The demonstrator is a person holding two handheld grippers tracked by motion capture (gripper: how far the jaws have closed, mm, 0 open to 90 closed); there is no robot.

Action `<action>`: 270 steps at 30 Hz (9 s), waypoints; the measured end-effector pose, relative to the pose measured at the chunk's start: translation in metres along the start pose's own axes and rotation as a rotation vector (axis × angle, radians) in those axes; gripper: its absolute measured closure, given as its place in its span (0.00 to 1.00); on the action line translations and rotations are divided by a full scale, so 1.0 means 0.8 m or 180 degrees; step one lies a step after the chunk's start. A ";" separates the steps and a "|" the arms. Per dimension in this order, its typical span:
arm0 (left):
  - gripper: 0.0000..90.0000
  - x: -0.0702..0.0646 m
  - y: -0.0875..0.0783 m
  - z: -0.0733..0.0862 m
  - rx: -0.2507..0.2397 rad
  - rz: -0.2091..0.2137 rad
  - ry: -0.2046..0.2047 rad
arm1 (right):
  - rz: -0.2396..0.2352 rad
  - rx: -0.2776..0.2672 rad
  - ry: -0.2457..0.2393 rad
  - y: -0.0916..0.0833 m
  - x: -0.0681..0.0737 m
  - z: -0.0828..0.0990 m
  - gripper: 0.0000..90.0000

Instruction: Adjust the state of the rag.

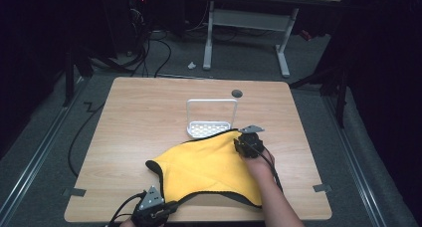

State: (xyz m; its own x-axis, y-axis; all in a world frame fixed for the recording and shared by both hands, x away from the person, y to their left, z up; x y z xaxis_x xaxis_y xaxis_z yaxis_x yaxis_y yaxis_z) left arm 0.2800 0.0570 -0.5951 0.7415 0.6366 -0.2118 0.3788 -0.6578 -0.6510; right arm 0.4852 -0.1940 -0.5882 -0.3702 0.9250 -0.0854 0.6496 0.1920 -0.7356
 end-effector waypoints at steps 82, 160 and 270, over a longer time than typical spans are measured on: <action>0.75 0.074 0.003 -0.027 0.0009 -0.0217 -0.0259 | -0.0165 -0.0047 0.0034 -0.142 -0.013 0.166 0.76; 0.95 0.230 0.085 -0.137 -0.0287 -0.0623 -0.0578 | -0.1466 -0.0307 -0.1208 -0.073 0.373 0.047 0.54; 0.95 0.080 0.143 -0.236 -0.0704 -0.0433 -0.0769 | -0.0801 -0.0758 -0.0929 -0.173 0.160 0.096 0.92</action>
State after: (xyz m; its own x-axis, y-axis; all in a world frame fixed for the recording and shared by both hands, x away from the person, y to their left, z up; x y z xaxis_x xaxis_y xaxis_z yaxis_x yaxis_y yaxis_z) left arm 0.4757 -0.0534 -0.5452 0.5336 0.7839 -0.3175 0.5956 -0.6148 -0.5170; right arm 0.2967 -0.1275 -0.5489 -0.6858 0.7152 -0.1349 0.6375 0.5008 -0.5854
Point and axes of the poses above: each handheld gripper's, and its own axes: y roughly forward along the jaws, z roughly out of its underside, x roughly to its left, the point moved 10 cm from there along y, roughly forward along the jaws, and after that the axes turned 1 degree about -z, right-handed, at the moved point
